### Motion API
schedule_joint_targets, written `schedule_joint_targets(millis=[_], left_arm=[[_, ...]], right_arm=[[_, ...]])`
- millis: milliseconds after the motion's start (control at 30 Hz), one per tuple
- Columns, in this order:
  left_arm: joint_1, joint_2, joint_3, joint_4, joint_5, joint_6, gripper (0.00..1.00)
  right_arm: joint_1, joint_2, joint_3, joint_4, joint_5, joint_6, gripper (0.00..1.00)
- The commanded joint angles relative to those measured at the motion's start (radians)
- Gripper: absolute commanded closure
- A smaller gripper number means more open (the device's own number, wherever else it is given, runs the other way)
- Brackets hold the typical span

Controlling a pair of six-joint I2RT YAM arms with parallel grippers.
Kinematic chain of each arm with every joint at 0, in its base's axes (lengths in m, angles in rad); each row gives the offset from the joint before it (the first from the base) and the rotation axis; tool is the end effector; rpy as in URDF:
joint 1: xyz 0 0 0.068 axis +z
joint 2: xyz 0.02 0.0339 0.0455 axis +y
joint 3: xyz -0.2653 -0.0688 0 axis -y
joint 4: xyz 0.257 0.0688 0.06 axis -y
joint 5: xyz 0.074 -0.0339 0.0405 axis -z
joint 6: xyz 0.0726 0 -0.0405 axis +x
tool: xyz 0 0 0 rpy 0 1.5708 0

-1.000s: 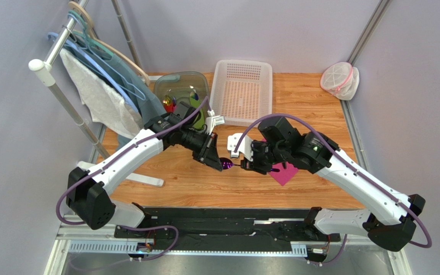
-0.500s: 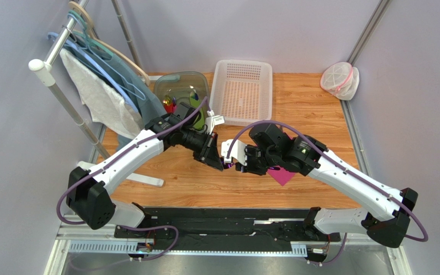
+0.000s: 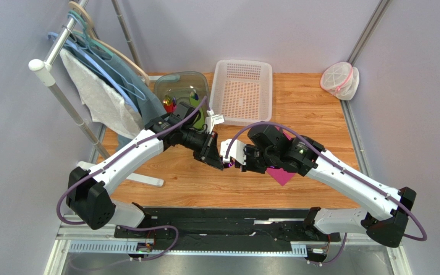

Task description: Place the utensils on the paper napkin and roll it up

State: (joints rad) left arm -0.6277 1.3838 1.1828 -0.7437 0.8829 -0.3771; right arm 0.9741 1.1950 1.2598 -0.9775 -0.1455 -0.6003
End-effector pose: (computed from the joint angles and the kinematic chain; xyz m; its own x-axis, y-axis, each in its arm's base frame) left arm 0.2138 -0.2244 0.2843 -0.8820 0.3511 -0.3143 0.4459 0.4058 -0.7978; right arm 0.1399 0.2246 0.3214 0.1236 -0.8127 -0.5695 -0.9676 0.0286 -0.2508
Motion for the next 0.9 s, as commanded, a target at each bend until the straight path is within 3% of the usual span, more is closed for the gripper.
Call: schedule_joint_targets(millis=[0,67,100,133,200,233,333,433,567,667,767,867], left_arm=[[0.003,-0.011,0.008,0.037,0.033,-0.025,1.00],[0.002,-0.014,0.009,0.038,0.041,-0.026,1.00],[0.002,-0.017,0.006,0.046,0.044,-0.031,1.00],[0.002,-0.022,0.006,0.052,0.047,-0.036,0.90],[0.009,-0.028,0.014,0.067,0.042,-0.034,0.62],[0.029,-0.037,0.021,0.069,0.019,-0.032,0.33],[0.107,-0.051,0.066,0.069,-0.013,-0.020,0.01],[0.170,-0.097,0.115,0.089,-0.089,-0.013,0.01],[0.209,-0.210,0.127,0.190,-0.270,0.023,0.01],[0.209,-0.313,0.091,0.302,-0.432,0.040,0.01],[0.209,-0.380,0.058,0.375,-0.521,0.084,0.01],[0.209,-0.379,0.060,0.348,-0.590,0.081,0.01]], right_arm=[[0.005,-0.014,-0.022,0.043,0.023,-0.027,0.86],[0.005,-0.018,-0.026,0.043,0.024,-0.026,0.99],[0.006,-0.020,-0.028,0.046,0.029,-0.024,1.00],[0.005,-0.023,-0.031,0.049,0.032,-0.021,1.00],[0.005,-0.034,-0.034,0.056,0.052,0.003,1.00],[0.003,-0.038,-0.042,0.057,0.063,0.016,1.00],[-0.024,-0.070,-0.063,0.063,0.084,0.115,1.00],[-0.150,-0.083,-0.100,0.068,0.044,0.308,1.00],[-0.479,-0.074,-0.132,0.088,0.023,0.557,1.00],[-0.659,-0.028,-0.135,0.106,0.011,0.739,1.00],[-0.739,0.037,-0.151,0.158,0.044,0.893,1.00],[-0.742,0.101,-0.154,0.259,0.046,0.915,1.00]])
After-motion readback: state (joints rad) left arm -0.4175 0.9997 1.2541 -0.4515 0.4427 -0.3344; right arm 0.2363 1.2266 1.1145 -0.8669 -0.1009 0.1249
